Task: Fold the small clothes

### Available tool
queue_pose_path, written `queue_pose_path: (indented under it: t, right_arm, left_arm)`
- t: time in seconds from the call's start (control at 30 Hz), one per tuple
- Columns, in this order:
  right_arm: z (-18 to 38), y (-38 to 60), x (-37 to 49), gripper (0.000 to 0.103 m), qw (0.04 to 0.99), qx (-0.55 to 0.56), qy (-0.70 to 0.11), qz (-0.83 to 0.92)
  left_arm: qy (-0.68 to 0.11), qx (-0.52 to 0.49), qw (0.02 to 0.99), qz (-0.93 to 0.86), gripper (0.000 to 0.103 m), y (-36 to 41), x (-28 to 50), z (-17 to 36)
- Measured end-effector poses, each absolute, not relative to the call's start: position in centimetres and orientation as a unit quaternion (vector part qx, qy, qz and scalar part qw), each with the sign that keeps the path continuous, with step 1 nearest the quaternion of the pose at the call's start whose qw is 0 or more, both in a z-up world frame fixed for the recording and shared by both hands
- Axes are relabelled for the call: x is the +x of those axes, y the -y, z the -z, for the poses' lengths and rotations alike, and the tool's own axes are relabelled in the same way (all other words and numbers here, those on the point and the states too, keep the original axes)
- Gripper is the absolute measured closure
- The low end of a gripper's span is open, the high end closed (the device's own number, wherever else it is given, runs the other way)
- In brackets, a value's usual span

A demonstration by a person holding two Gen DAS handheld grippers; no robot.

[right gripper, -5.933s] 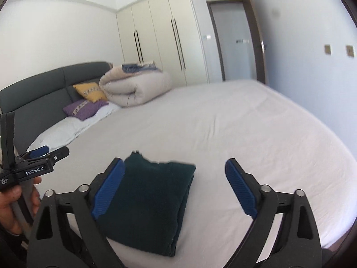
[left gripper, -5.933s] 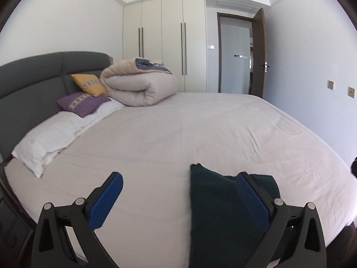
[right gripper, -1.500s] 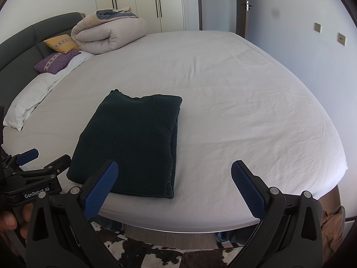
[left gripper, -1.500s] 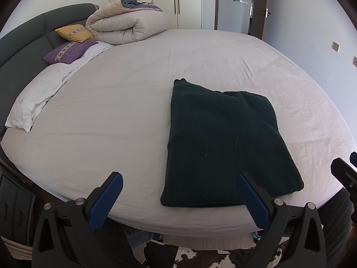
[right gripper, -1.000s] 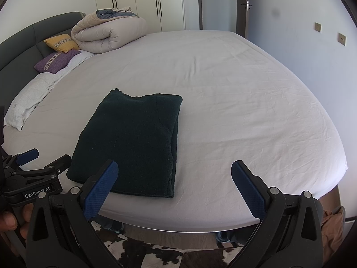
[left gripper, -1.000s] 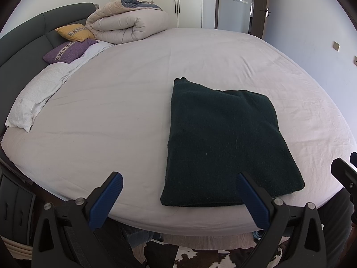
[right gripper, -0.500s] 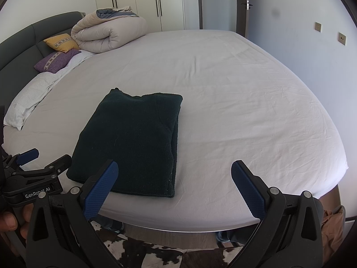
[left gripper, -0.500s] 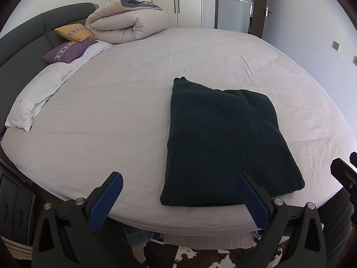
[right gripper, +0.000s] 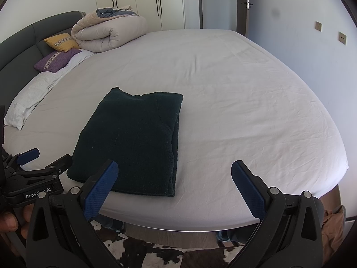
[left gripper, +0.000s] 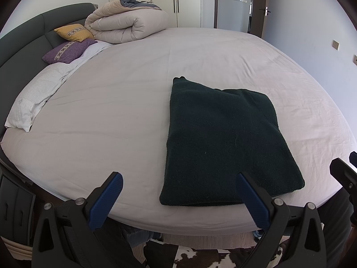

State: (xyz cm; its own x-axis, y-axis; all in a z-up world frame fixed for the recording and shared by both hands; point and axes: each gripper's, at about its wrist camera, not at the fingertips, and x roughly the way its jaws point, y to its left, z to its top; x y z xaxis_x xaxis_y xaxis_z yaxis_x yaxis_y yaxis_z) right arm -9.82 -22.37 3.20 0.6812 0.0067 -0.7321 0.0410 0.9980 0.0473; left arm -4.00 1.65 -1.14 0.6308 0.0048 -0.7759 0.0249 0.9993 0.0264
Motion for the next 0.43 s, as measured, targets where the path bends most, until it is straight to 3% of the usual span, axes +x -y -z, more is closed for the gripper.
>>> queue_pose_path:
  t: [0.43]
  right_arm:
    - [-3.09,22.42,-9.77,0.000,0.916,0.030,-0.401,0.009]
  left_arm:
    - [-0.427,0.016,0.904,0.006,0.000,-2.21,-3.84,1.08]
